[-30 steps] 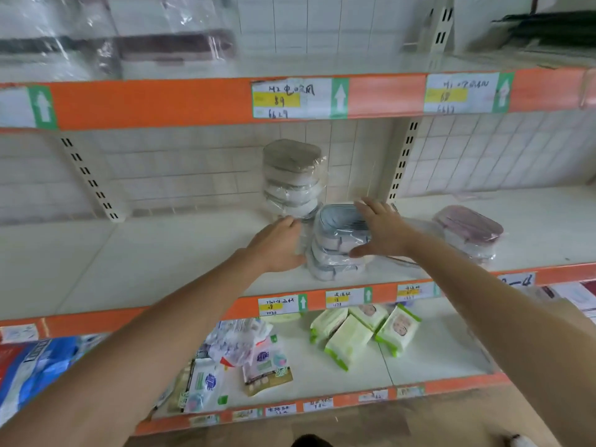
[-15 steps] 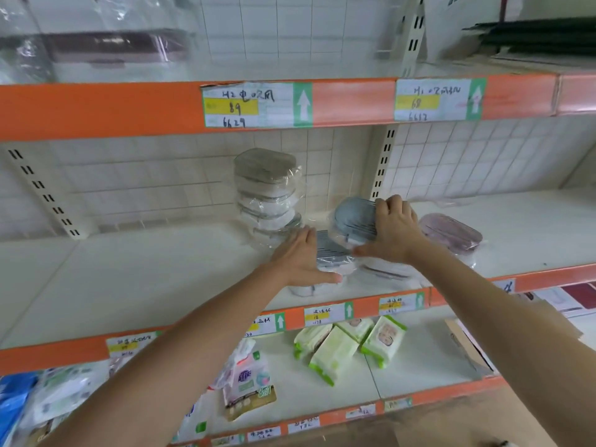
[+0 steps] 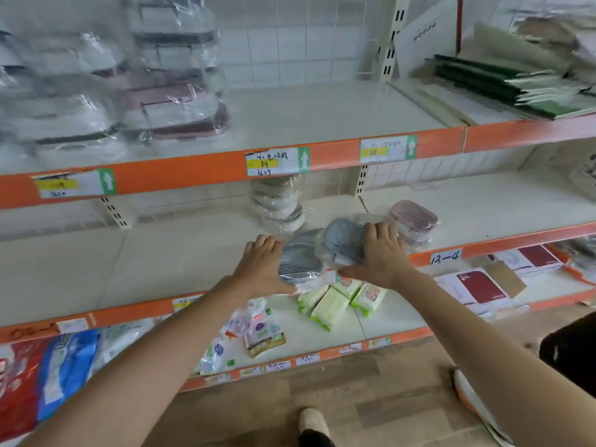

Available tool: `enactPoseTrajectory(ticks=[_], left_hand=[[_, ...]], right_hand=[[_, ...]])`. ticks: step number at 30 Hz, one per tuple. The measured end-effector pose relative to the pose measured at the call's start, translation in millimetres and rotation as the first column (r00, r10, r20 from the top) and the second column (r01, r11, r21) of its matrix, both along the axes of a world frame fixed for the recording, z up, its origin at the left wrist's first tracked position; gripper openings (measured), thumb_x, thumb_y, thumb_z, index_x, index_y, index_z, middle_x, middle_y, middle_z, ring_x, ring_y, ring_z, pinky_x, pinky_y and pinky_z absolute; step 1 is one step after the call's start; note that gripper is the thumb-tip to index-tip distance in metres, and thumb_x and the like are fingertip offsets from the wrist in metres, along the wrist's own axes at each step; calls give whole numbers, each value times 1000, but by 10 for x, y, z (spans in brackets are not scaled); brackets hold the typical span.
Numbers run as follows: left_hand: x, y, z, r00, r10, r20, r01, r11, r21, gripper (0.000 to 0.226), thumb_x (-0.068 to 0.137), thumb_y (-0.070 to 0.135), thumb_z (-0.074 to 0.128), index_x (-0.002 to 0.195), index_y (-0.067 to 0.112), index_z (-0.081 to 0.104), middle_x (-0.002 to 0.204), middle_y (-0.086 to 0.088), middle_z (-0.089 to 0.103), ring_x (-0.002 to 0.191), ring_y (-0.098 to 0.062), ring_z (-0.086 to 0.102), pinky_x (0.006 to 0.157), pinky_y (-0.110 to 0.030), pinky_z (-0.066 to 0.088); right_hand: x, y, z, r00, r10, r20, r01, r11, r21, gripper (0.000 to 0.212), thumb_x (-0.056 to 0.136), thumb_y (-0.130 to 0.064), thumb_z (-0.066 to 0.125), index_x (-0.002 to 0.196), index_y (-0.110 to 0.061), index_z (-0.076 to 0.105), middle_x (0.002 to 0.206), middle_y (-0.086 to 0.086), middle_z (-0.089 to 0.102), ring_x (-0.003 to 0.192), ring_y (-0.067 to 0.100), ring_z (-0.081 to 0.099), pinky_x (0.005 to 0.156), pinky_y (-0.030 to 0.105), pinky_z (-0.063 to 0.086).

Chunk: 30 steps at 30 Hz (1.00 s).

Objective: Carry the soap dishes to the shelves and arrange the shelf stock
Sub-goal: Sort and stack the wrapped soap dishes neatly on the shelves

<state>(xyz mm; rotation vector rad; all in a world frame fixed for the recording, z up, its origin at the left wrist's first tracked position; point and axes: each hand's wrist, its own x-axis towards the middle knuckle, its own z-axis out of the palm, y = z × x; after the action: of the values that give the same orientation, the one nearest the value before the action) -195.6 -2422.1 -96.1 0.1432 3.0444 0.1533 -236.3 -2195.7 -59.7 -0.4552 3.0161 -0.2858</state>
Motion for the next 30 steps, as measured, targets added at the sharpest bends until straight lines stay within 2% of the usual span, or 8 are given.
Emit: enactPoseTrajectory(ticks=[6,8,12,15,18,23,27,30], left_hand=[[704,-195,1108,999,-27,-17,27,1000,-6,112,42,81,29,133,16,42,126,1,42,119,-18,32,100,-31,25],[833,-255,1446,999,-26,-48,26,1000,-3,109,44,80,32,132,17,41,127,1,41,120,-18,31,103,-31,24],[920,-331,1979,993,-14,-118,16,1000,21,98,59,72,58,138,18,37,128,3,40,119,-16,30,101,-29,23],[906,-369,2240,986,-5,-169,5,1000,-2,105,51,77,47,138,19,38,126,3,40,120,-16,30,103,-29,23],[853,-439,2394,983,-19,-183,19,1000,0,99,58,73,56,139,19,36,125,4,39,119,-15,28,104,-28,21],[588,-546,2581,971,-49,-233,28,995,-92,107,48,81,32,136,21,38,119,6,38,112,-13,26,99,-26,21],[168,-584,2714,960,23,-280,-39,998,-52,105,48,79,34,135,21,41,124,6,40,117,-13,27,102,-26,20],[-164,-555,2832,961,59,-270,-77,995,-56,103,50,79,38,135,20,40,123,5,40,116,-12,26,97,-21,16]], right_hand=[[593,-96,992,996,80,-32,-82,996,-47,102,64,-61,74,138,-7,28,134,11,34,126,30,31,104,39,28],[680,-138,1288,994,96,-61,-99,994,-56,103,64,-62,74,139,-8,28,135,11,34,126,30,31,105,40,27],[646,-221,1798,982,115,-147,-127,989,-74,102,65,-61,74,140,-8,28,135,10,34,126,30,31,105,39,26],[476,-311,2058,974,126,-186,-144,986,-88,100,66,-59,74,140,-10,28,138,10,33,127,30,29,103,42,28],[154,-446,2199,974,130,-187,-152,983,-104,101,66,-61,74,141,-12,27,137,10,30,127,30,28,103,43,29],[-620,-723,2240,971,195,-141,-209,973,-92,98,67,-56,76,142,-14,29,137,10,30,126,30,28,104,41,29],[-1232,-968,2058,946,319,-53,-319,948,11,93,71,-55,73,144,-20,27,140,9,32,131,29,27,105,41,29],[-1662,-1118,1900,923,385,2,-385,923,1,91,73,-53,72,146,-25,25,140,8,31,132,29,25,105,40,30]])
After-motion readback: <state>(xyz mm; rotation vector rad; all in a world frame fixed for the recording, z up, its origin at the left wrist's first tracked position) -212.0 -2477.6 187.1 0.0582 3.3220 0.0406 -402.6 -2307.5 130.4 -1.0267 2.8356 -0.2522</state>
